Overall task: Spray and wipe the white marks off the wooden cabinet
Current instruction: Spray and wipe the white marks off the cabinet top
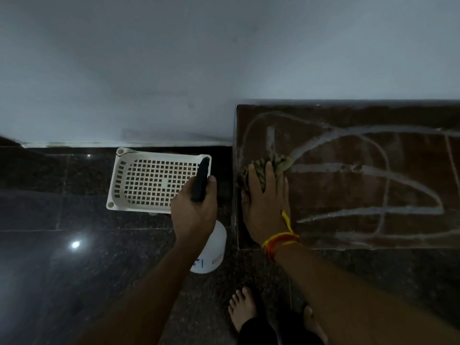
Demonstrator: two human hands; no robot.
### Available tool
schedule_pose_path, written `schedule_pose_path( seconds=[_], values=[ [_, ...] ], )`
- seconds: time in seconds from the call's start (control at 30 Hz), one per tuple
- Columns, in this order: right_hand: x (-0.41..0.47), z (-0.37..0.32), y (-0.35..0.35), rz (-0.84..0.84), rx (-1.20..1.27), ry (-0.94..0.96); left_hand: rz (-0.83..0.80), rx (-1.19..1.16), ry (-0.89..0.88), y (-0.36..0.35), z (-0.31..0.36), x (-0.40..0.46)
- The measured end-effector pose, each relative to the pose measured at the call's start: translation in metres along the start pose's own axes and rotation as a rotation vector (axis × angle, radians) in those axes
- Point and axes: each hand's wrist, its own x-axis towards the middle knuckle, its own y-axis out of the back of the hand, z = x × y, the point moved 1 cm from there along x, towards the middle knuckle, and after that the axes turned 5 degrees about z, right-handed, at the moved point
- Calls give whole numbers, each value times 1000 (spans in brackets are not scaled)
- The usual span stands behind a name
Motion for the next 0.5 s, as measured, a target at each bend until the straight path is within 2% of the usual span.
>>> schedule_pose_path(
  seconds=[0.23, 0.5],
  values=[
    [-75, 0, 5, -112, -66, -10, -38, -4, 20, 11, 2, -2],
    [-12, -3, 1, -78, -67, 50, -80, -1, 21, 10, -9, -4]
  ],
)
